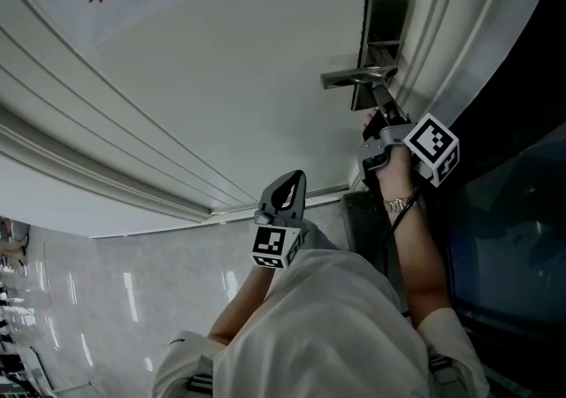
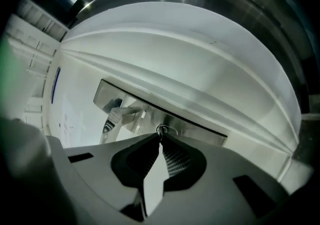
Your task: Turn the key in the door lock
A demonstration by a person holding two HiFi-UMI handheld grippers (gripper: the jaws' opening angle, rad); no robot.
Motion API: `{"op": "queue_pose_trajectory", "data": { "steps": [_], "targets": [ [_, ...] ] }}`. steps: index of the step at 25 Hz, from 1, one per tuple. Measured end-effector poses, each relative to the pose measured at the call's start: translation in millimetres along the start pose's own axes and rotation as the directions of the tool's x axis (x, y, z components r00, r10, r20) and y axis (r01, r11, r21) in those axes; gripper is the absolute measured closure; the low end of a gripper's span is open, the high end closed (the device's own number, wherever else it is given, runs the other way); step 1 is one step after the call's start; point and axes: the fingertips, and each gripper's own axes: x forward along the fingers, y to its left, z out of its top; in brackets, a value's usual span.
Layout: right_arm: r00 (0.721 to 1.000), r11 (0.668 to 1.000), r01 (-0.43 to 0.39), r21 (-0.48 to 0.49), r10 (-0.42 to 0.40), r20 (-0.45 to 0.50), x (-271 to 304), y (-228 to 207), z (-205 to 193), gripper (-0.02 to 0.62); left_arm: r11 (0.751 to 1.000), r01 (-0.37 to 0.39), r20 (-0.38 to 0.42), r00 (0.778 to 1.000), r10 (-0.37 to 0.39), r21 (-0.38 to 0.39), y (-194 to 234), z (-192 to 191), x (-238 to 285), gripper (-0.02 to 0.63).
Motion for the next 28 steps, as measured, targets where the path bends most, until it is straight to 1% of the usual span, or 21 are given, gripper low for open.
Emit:
{"op": "queue_pose_trajectory", "data": {
  "steps": [2, 4, 6, 8, 9, 10, 11, 12, 13, 14, 15, 17, 19, 20, 21, 22, 24, 25, 27, 28],
  "targets": [
    [1.0, 0.997, -0.003, -0.071, 0.003, -0.007, 0.4, 1.2, 0.3, 0.574, 1.0, -0.004, -0.019, 1.0, 0.004, -0.005, 2.0, -4.9, -1.0, 0.597],
    [1.0, 0.991, -0.006, -0.133, 0.003, -0.019, 0.9, 1.6, 0.4, 0.574, 1.0, -0.006, -0.018, 1.0, 0.006, -0.007, 3.0, -5.0, -0.9, 0.597],
    [0.999, 0.975, -0.004, -0.223, -0.006, -0.042, 1.1, 1.6, -1.4, 0.55, 1.0, -0.004, -0.005, 1.0, 0.004, -0.007, 2.7, -3.1, -0.2, 0.597],
    [0.997, 0.939, -0.005, -0.344, -0.02, -0.071, 0.9, 2.4, -6.0, 0.507, 1.0, -0.002, 0.007, 1.0, 0.002, -0.008, 1.6, -1.3, 0.9, 0.597],
    [0.996, 0.908, -0.004, -0.419, -0.032, -0.08, 0.5, 3.4, -8.7, 0.49, 1.0, 0.0, 0.009, 1.0, 0.0, -0.008, 1.0, -1.1, 1.5, 0.597],
    [0.995, 0.865, 0.0, -0.502, -0.049, -0.083, -0.2, 4.5, -11.0, 0.474, 1.0, 0.002, 0.009, 1.0, -0.002, -0.008, 0.4, -0.9, 2.3, 0.597],
    [0.995, 0.807, 0.008, -0.591, -0.067, -0.079, -1.1, 5.9, -13.2, 0.469, 1.0, 0.004, 0.009, 1.0, -0.004, -0.008, -0.3, -0.8, 2.9, 0.597],
    [0.994, 0.736, 0.018, -0.677, -0.086, -0.068, -2.2, 7.5, -14.9, 0.469, 1.0, 0.006, 0.008, 1.0, -0.006, -0.008, -0.9, -1.3, 3.4, 0.597],
    [0.993, 0.653, 0.032, -0.757, -0.105, -0.049, -3.4, 8.9, -15.9, 0.469, 1.0, 0.008, 0.006, 1.0, -0.008, -0.007, -1.2, -2.3, 3.6, 0.597],
    [0.992, 0.56, 0.05, -0.827, -0.121, -0.023, -4.8, 10.1, -16.1, 0.469, 1.0, 0.008, 0.004, 1.0, -0.008, -0.007, -1.3, -3.1, 3.6, 0.597],
    [0.991, 0.46, 0.068, -0.885, -0.135, 0.006, -6.2, 11.4, -15.7, 0.469, 1.0, 0.008, 0.006, 1.0, -0.008, -0.007, -1.4, -3.1, 3.6, 0.597],
    [0.986, 0.243, 0.097, -0.965, -0.153, 0.061, -7.8, 14.2, -15.0, 0.469, 1.0, 0.008, 0.008, 1.0, -0.008, -0.006, -1.5, -2.1, 3.6, 0.597],
    [0.98, 0.019, 0.112, -0.994, -0.165, 0.107, -7.1, 16.1, -15.5, 0.469, 1.0, 0.009, -0.003, 1.0, -0.009, -0.005, -1.3, -3.9, 3.2, 0.597],
    [0.977, -0.082, 0.112, -0.99, -0.17, 0.124, -6.3, 16.1, -15.9, 0.468, 1.0, 0.009, -0.012, 1.0, -0.009, -0.005, -1.3, -5.3, 2.9, 0.597],
    [0.975, -0.163, 0.108, -0.981, -0.175, 0.137, -5.4, 15.6, -16.5, 0.468, 1.0, 0.01, -0.011, 1.0, -0.01, -0.004, -1.5, -4.9, 3.0, 0.597],
    [0.973, -0.224, 0.103, -0.969, -0.178, 0.145, -4.4, 15.0, -17.0, 0.467, 1.0, 0.01, -0.001, 1.0, -0.01, -0.003, -1.9, -2.6, 3.6, 0.597],
    [0.971, -0.324, 0.098, -0.941, -0.176, 0.161, -2.8, 13.6, -16.9, 0.468, 1.0, 0.011, 0.011, 1.0, -0.011, -0.003, -2.7, 1.0, 4.3, 0.597],
    [0.969, -0.38, 0.098, -0.92, -0.173, 0.174, -2.2, 13.0, -16.4, 0.468, 1.0, 0.01, 0.015, 1.0, -0.01, -0.002, -2.7, 2.5, 4.6, 0.597],
    [0.966, -0.506, 0.1, -0.857, -0.156, 0.205, -1.0, 12.7, -16.0, 0.468, 1.0, 0.005, 0.02, 1.0, -0.005, -0.003, -1.4, 4.3, 4.7, 0.597],
    [0.966, -0.562, 0.099, -0.821, -0.145, 0.216, -0.3, 12.6, -16.7, 0.468, 1.0, 0.003, 0.02, 1.0, -0.003, -0.003, -0.5, 4.2, 4.7, 0.597]
  ]
}}
